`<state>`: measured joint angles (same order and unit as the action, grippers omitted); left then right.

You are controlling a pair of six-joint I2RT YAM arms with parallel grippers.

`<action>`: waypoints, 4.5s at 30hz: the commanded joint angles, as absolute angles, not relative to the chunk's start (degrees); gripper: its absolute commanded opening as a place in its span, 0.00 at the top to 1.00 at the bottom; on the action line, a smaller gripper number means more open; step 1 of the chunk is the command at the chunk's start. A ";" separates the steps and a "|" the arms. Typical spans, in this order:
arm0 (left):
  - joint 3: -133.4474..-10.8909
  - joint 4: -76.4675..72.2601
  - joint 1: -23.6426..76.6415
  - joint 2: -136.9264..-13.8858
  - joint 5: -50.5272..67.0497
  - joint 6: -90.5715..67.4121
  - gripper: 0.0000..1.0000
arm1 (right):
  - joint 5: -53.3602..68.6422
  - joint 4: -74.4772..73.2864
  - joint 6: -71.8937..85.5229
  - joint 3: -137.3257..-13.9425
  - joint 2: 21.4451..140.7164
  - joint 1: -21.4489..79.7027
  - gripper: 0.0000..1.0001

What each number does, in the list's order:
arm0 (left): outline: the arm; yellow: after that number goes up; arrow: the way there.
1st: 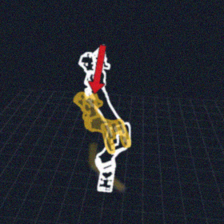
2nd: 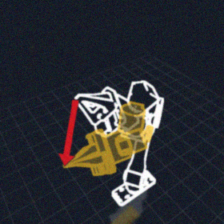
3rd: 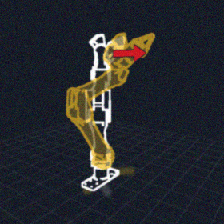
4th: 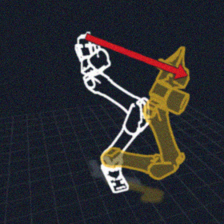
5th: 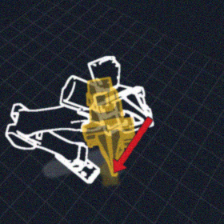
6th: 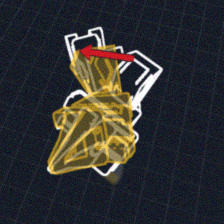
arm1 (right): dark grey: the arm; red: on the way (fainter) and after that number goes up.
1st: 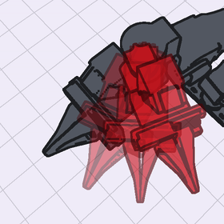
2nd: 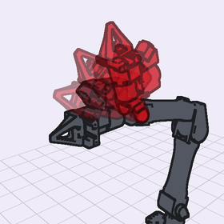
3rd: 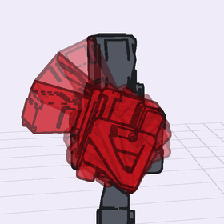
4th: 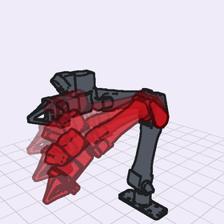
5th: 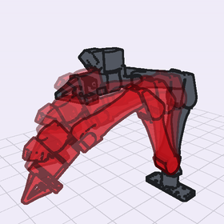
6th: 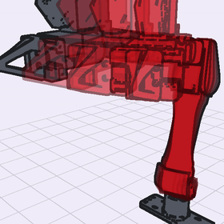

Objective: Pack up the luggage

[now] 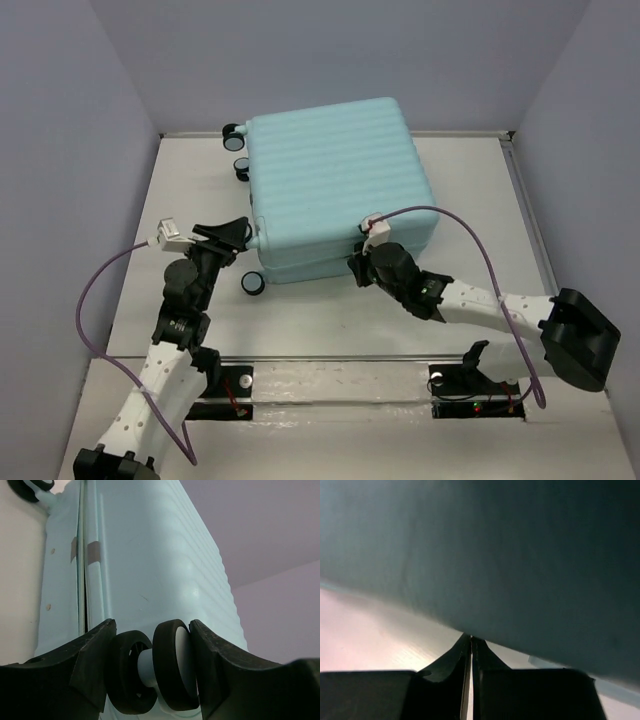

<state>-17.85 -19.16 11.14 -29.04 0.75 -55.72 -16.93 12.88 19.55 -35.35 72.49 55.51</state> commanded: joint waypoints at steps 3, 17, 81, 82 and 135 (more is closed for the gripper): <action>-15.29 -19.60 26.87 -26.98 4.24 -50.71 0.94 | 4.58 26.37 20.22 -50.51 83.28 58.76 0.93; -24.17 -20.65 31.46 -36.82 10.55 -45.79 0.94 | -8.18 32.69 22.93 -32.98 76.49 72.35 0.93; -51.24 7.65 9.31 -56.42 24.79 -9.23 0.01 | -34.71 6.78 28.04 -14.85 18.73 71.81 0.93; -51.68 7.56 9.40 -56.86 23.57 -8.97 0.01 | -34.46 4.68 28.04 -15.38 18.63 71.81 0.93; -46.76 8.62 25.75 -59.07 14.58 -11.68 0.94 | 3.69 7.12 14.07 -39.81 59.67 30.32 0.64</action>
